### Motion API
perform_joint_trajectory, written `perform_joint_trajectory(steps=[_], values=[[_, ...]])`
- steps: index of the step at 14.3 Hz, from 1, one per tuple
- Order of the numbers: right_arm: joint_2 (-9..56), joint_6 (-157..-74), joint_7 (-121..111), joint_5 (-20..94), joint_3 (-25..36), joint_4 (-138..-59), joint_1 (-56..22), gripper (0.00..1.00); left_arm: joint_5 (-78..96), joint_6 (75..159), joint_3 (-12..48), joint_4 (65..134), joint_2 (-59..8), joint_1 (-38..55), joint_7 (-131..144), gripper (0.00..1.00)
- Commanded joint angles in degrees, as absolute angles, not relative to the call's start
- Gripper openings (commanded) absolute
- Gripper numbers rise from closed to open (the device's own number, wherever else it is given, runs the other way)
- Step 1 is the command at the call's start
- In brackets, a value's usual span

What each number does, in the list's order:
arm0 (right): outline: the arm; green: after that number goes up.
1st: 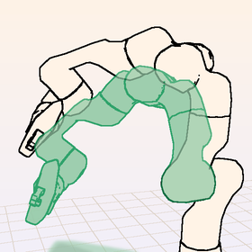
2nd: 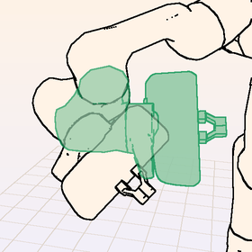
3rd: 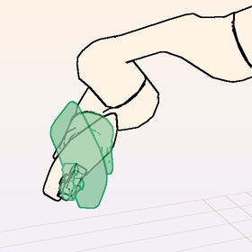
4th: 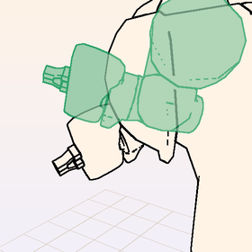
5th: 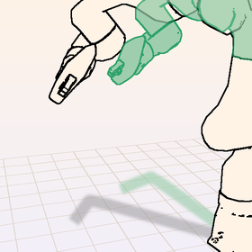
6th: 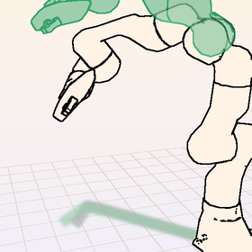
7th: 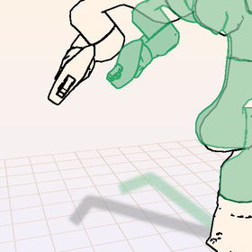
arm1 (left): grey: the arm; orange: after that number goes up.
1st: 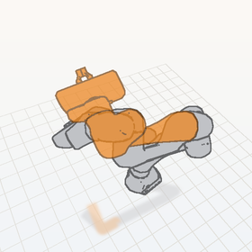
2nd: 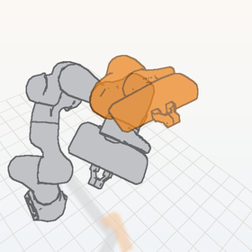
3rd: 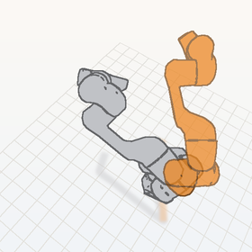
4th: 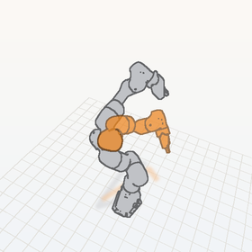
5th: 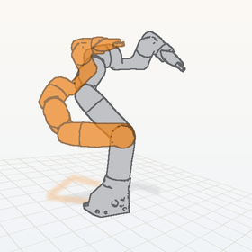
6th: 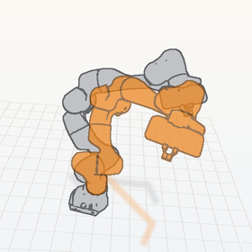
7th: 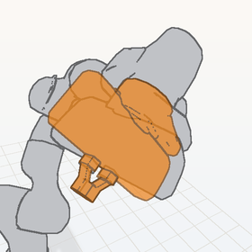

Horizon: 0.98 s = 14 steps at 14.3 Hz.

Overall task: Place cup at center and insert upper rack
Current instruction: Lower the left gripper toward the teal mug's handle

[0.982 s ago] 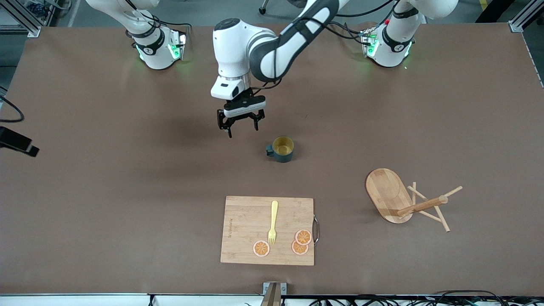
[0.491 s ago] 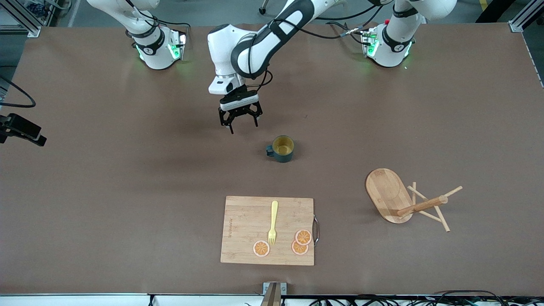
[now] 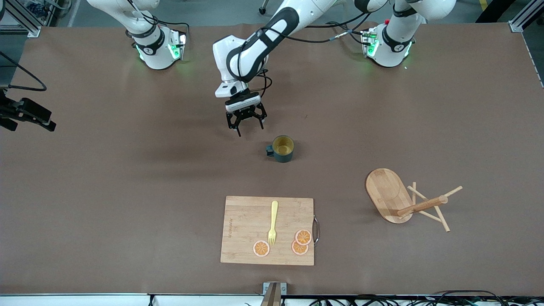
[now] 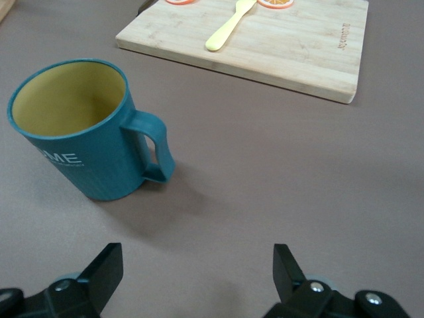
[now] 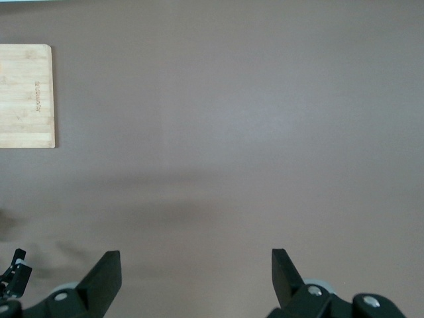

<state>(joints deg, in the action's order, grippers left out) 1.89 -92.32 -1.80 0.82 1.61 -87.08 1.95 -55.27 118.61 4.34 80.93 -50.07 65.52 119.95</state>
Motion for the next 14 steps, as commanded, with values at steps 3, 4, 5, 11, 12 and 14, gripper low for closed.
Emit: perform_joint_trajectory(steps=[3,4,5,11,12,14], values=[[-1.32,-94.65,-2.37,0.0,1.41,-92.37,2.99,1.0,-64.32,113.2,3.78,80.42,-53.96,67.76,125.74,1.0],[-1.32,-95.09,-2.37,0.0,1.41,-92.46,2.99,1.0,-66.25,113.12,3.78,80.42,-54.4,67.76,128.03,1.0],[-1.23,-95.01,-2.37,0.0,1.41,-92.46,3.08,1.0,-67.75,113.03,3.78,80.51,-54.75,67.76,129.45,1.0],[-1.49,-94.92,-2.37,0.0,1.41,-92.55,3.78,1.0,-73.81,112.07,2.81,81.38,-55.2,67.76,129.9,1.0],[-1.41,-95.1,-2.37,0.0,1.41,-92.64,3.87,1.0,-75.74,111.54,2.9,82.08,-55.2,67.68,129.9,1.0],[-1.41,-95.27,-2.37,0.09,1.41,-92.72,3.96,1.0,-77.43,111.36,2.81,83.14,-55.28,67.59,129.64,1.0]])
